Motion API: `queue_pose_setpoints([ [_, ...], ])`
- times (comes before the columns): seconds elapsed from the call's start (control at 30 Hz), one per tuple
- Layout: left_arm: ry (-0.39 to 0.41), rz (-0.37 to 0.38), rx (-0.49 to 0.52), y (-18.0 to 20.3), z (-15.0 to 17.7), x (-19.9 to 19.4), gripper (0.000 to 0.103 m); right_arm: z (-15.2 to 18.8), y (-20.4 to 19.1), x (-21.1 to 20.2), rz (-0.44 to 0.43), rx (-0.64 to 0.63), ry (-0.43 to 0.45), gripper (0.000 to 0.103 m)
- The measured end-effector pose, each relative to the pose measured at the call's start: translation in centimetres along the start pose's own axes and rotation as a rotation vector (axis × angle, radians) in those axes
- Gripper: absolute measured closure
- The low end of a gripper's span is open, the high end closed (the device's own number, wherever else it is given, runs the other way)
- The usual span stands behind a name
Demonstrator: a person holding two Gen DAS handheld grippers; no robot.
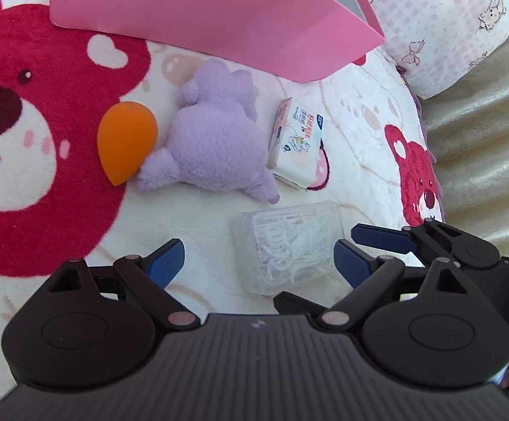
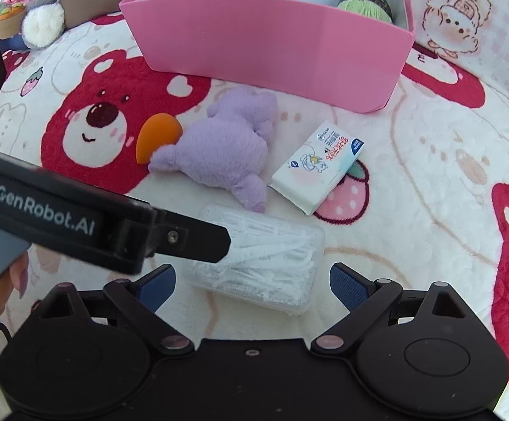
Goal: Organize objects
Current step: 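Lower the open left gripper around the clear floss-pick box, then close the left gripper on the floss-pick box and lift it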
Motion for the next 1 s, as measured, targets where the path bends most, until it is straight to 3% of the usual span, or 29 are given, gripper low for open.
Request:
queue_pose_setpoints([
  [0.3, -0.039, 0.035, -0.016, -0.2, 0.0, 0.9, 0.022, 0.2, 0.5, 1.3, -0.05, 0.046, -0.041, 0.006],
  [0.47, -0.022, 0.033, -0.035, -0.6, -0.5, 1.1, 0.026, 0.1, 0.2, 2.2, -0.058, 0.031, -0.076, 0.006],
  [0.73, -0.01, 0.067, -0.026, -0.5, -0.3, 1.2, 0.052, 0.1, 0.1, 2.2, -0.05, 0.027, -0.065, 0.007],
  [0.9, -0.003, 0.029, -0.01, -0.2, -0.5, 0.9, 0.06, 0.1, 0.0, 2.2, -0.047, 0.029, -0.055, 0.008],
  [1.0, -0.036, 0.061, -0.045, -0.5, -0.6, 0.7, 0.062, -0.1, -0.2, 1.8, -0.043, 0.017, -0.017, 0.008],
])
Point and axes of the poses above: each gripper's, at about its wrist camera, not at the fingertips, and x roughly the way its jaws point, y to its right, z to its underside, the point moved 3 cm from there along x, roughly the way its jaws point, and after that the axes turned 15 degrees about -x, right-handed, at the moved point
